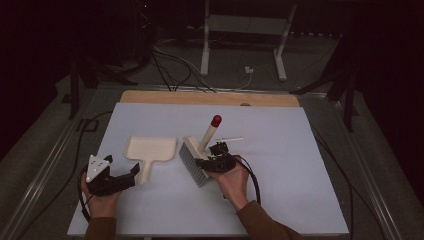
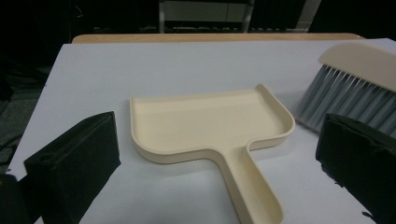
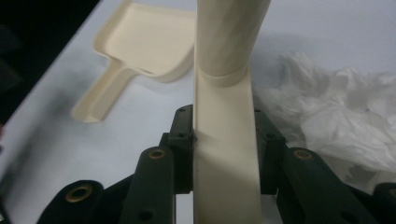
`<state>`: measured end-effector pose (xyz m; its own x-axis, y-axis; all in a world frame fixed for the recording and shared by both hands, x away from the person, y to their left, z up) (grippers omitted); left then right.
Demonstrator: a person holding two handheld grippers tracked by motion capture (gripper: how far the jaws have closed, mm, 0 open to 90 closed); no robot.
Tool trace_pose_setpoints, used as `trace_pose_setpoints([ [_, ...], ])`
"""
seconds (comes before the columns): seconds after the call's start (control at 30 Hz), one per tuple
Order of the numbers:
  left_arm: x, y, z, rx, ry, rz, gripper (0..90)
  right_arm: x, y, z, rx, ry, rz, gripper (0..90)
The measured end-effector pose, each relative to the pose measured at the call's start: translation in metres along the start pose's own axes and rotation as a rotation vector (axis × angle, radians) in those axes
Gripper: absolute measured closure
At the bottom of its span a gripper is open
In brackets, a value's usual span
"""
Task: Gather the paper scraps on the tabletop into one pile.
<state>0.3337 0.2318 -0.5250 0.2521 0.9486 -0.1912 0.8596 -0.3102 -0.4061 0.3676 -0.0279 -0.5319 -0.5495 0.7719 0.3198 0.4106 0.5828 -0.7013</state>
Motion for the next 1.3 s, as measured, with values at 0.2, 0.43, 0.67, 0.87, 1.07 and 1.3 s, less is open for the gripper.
trace_pose_setpoints([
  [0.2, 0.000, 0.000, 0.000, 0.002, 0.000, 0.000, 0.4, -0.017, -0.006, 0.000, 0.000, 0.020, 0.058, 68.1],
  [0.43, -0.001, 0.001, 0.001, 0.005, 0.001, -0.001, 0.4, -0.034, -0.017, 0.002, -0.007, 0.038, 0.099, 68.0],
  [0.67, -0.001, 0.001, 0.001, 0.004, 0.001, -0.001, 0.4, -0.047, -0.024, 0.004, -0.011, 0.056, 0.120, 68.1],
  [0.87, -0.001, 0.001, 0.001, 0.005, 0.003, 0.001, 0.4, -0.045, -0.025, 0.003, -0.021, 0.062, 0.101, 68.0],
  [1.07, -0.001, 0.001, 0.001, 0.005, 0.002, 0.000, 0.4, -0.027, -0.033, -0.006, -0.064, 0.011, 0.012, 68.0],
  [1.3, -0.001, 0.001, 0.001, 0.003, -0.001, 0.000, 0.4, -0.019, -0.060, -0.027, -0.154, -0.016, -0.025, 67.9],
])
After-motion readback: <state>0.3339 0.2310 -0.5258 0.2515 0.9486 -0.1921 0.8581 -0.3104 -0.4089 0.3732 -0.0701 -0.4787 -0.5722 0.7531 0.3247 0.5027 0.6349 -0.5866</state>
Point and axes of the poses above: each handheld gripper's, and its own axes: y roughly forward along the jaws, z roughly out of its underside, x roughly to its left, the point moved 9 cm from there along y, roughly forward along the jaws, and after that the axes turned 6 degrees about -y, right-handed, at the moved point
